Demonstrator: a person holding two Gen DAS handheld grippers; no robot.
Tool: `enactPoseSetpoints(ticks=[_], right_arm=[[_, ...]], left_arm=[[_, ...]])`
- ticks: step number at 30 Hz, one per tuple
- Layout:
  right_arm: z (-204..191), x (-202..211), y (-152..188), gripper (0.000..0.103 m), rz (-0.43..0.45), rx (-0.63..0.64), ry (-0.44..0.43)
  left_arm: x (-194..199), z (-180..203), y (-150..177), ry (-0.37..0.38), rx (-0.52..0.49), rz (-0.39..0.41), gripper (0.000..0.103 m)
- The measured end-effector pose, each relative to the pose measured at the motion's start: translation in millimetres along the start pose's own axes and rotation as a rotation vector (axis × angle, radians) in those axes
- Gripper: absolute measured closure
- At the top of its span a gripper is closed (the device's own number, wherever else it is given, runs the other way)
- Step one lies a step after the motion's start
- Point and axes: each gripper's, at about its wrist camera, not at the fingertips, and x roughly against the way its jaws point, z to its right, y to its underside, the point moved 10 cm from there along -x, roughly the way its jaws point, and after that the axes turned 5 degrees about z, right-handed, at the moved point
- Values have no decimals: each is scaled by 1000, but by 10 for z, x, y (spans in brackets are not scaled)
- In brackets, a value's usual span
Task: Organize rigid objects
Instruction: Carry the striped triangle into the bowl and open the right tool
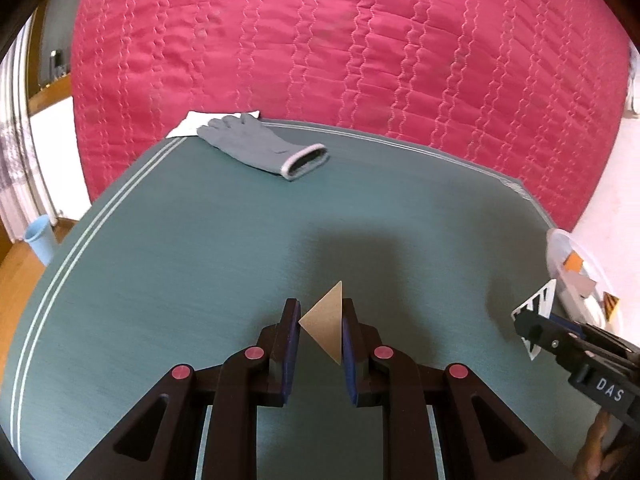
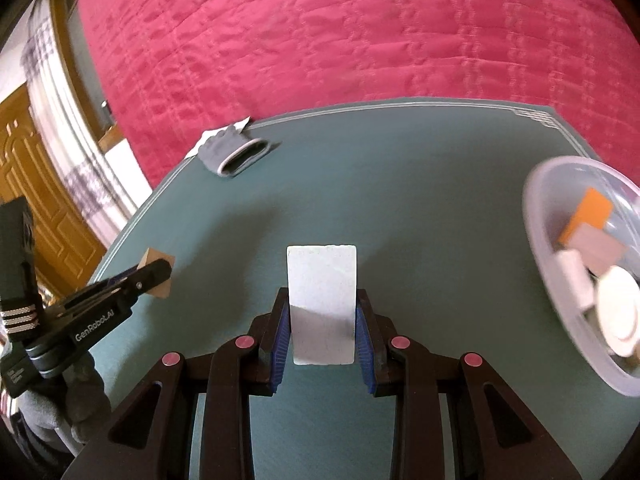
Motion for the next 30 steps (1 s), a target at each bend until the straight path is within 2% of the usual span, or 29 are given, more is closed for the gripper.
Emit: enactPoseSetpoints(ticks=[10, 21, 30], right_arm=[[560, 339, -29, 72, 71, -96, 107], [1351, 790, -160, 72, 182, -213, 260], [1898, 904, -305, 72, 231, -266, 360]], left_arm=[[13, 113, 41, 20, -25, -3, 83], [2, 177, 112, 12, -44, -16, 83], [-2, 301, 194, 11, -80, -29, 83]])
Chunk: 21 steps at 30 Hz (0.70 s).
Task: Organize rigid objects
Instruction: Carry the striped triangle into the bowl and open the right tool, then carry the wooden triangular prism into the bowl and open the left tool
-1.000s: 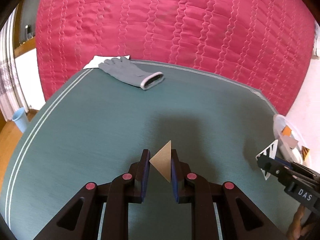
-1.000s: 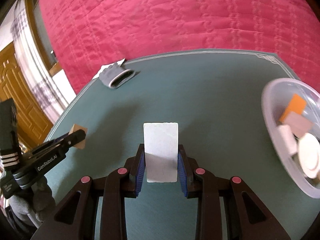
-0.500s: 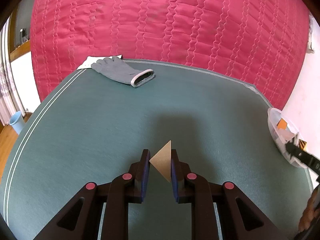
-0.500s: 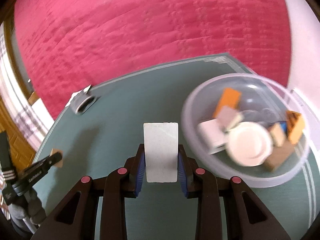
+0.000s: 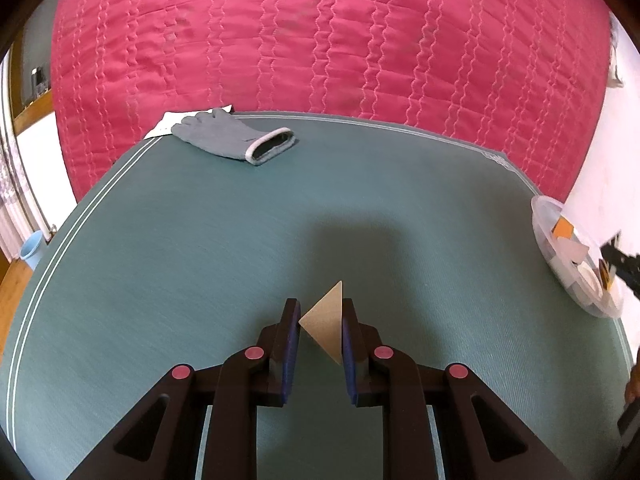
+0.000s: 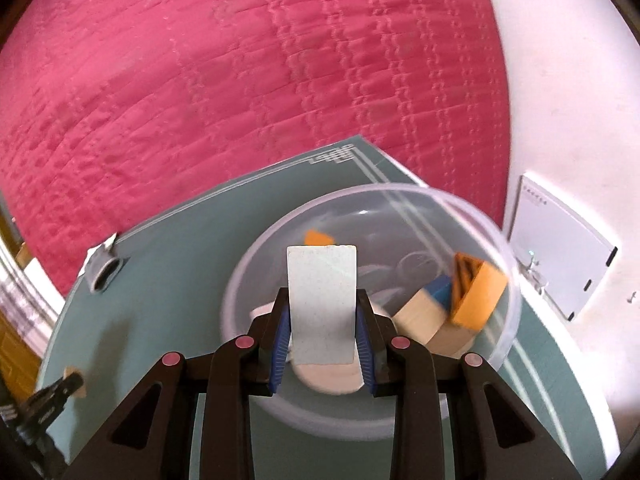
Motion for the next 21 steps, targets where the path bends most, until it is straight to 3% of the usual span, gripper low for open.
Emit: enactPoseSetpoints(ticks=[9, 21], right_arm=[[266, -305, -122, 71, -9, 17, 61], [466, 104, -77, 71, 68, 54, 87]], left_arm=[[8, 69, 38, -5, -17, -11, 83], [41, 399, 53, 42, -30, -32, 83]])
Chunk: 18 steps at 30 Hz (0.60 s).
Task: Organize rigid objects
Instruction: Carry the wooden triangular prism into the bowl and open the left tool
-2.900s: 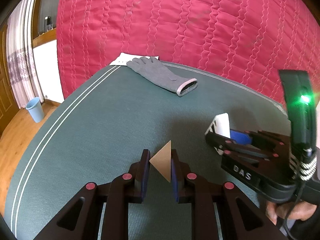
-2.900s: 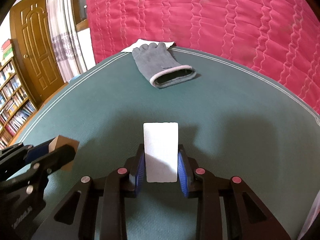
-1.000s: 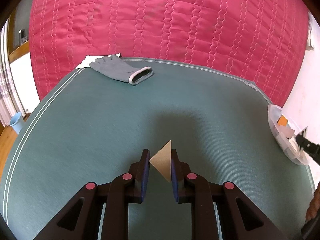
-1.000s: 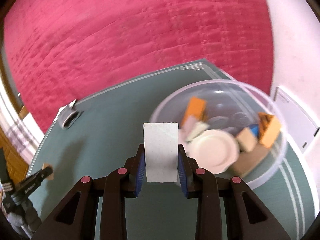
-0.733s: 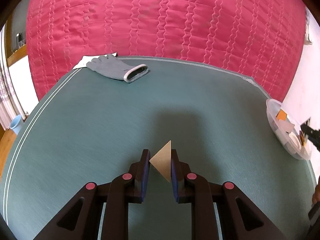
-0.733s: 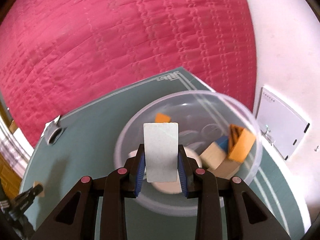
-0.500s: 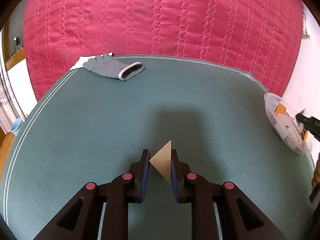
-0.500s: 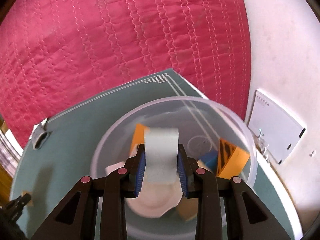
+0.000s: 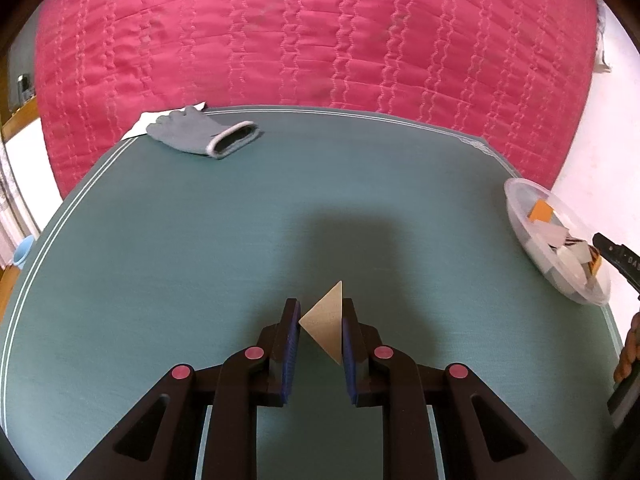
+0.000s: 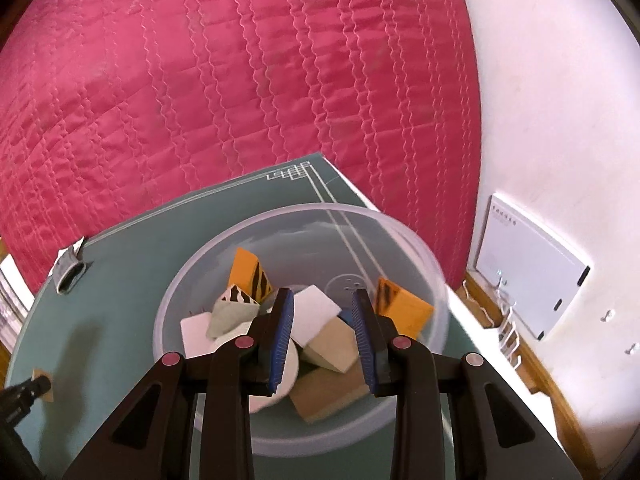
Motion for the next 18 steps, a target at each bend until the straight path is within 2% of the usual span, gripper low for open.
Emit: enactPoseSetpoints(ticks=[9, 18], right_arm=[[109, 283, 21, 71, 84, 50, 33], [279, 371, -4, 71, 117, -25, 45]], left_arm=[[-4, 504, -78, 56, -65, -2, 83], [-49, 1114, -221, 133, -141, -3, 83]])
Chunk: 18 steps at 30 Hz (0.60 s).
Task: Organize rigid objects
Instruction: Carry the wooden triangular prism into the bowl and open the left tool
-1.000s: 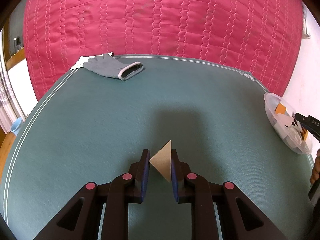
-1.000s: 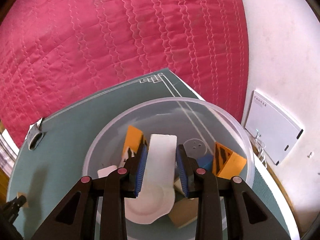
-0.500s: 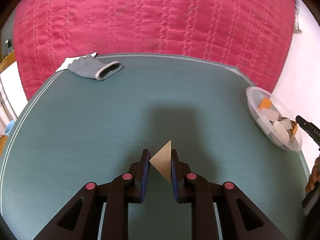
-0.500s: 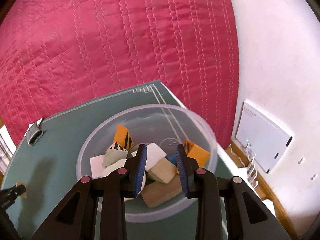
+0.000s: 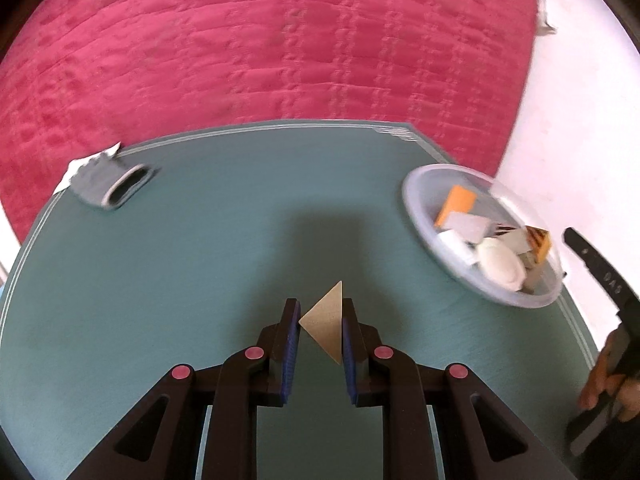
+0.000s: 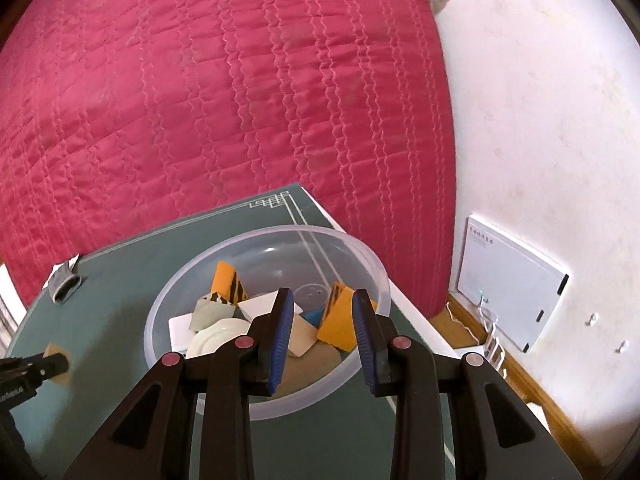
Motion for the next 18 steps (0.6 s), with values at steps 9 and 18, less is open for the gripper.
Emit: enactPoseSetpoints(ticks=[9, 18], right_arm=[[222, -10, -5, 71, 2, -102, 23], [272, 31, -19, 58, 24, -138, 28]], left_arm=[[-126, 661, -237, 108, -69, 8, 83], [-341, 1210, -340, 181, -123, -10, 83]])
